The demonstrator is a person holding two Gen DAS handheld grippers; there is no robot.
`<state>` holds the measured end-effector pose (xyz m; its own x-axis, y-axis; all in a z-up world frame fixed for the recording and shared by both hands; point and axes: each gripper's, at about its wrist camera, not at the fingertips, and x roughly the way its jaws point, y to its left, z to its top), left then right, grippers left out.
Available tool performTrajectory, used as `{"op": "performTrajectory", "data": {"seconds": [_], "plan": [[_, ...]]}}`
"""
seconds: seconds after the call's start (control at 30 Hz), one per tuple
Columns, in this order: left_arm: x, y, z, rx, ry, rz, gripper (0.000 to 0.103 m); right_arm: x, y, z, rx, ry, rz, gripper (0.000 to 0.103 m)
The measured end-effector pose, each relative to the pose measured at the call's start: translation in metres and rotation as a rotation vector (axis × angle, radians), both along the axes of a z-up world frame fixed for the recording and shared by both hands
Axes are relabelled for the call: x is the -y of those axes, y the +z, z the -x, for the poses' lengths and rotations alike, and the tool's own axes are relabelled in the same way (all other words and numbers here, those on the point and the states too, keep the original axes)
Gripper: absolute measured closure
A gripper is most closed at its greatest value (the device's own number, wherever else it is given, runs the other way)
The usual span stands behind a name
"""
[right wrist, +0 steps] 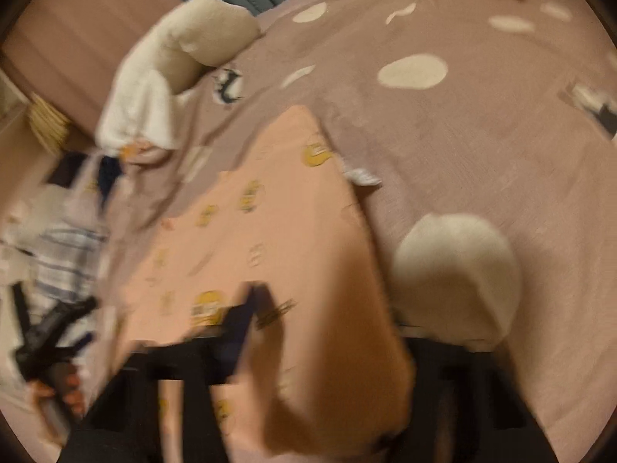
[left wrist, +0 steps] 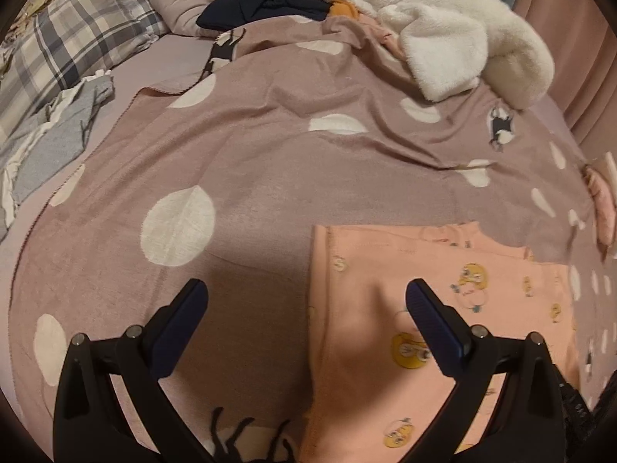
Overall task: Fold small clothes
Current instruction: 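Grasp the side edge with the right gripper and fold it over the middle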
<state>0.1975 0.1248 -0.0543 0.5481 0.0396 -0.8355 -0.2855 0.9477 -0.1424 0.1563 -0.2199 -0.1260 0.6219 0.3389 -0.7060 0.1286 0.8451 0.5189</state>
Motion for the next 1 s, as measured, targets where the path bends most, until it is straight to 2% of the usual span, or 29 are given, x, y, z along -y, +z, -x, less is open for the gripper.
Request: {"op": "performTrajectory", "data": {"seconds": [0.1,0.2,0.27,0.33,0.4,0.5,0.57,0.7,0.73,0.87,1.0], "plan": [[-0.004,-0.005,-0.002,-0.021,-0.002,0.013,0.000,0.001,0.003,0.002,0.011,0.002,0.004,0.084],[-0.009,-0.005,-0.002,-0.023,-0.001,0.026,0.000,-0.008,0.014,0.005,0.028,0.000,0.086,0.088],[-0.005,-0.008,-0.003,-0.047,-0.004,-0.041,0.000,-0.018,0.023,0.005,0.041,0.015,0.150,0.089],[0.005,-0.014,-0.006,-0.081,-0.052,-0.104,0.000,-0.022,0.031,0.004,0.057,0.030,0.157,0.089],[0.011,-0.022,-0.010,-0.102,-0.108,-0.072,0.000,-0.023,0.034,0.002,0.064,0.034,0.131,0.089],[0.009,-0.024,-0.010,-0.105,-0.119,0.010,0.000,-0.028,0.043,0.001,0.088,0.049,0.124,0.089],[0.004,-0.020,-0.008,-0.089,-0.100,0.011,0.000,-0.037,0.050,-0.001,0.106,0.068,0.134,0.089],[-0.007,-0.017,-0.005,-0.086,-0.054,-0.048,0.000,-0.059,0.065,-0.003,0.157,0.132,0.118,0.089],[-0.008,-0.018,-0.005,-0.089,-0.059,-0.039,0.000,-0.065,0.069,-0.004,0.167,0.158,0.106,0.089],[-0.025,-0.020,-0.006,-0.095,-0.077,0.097,0.000,-0.094,0.077,-0.011,0.186,0.228,0.119,0.089],[-0.046,-0.012,0.003,-0.071,-0.016,0.091,0.000,-0.124,0.078,-0.018,0.184,0.288,0.123,0.089]]}}
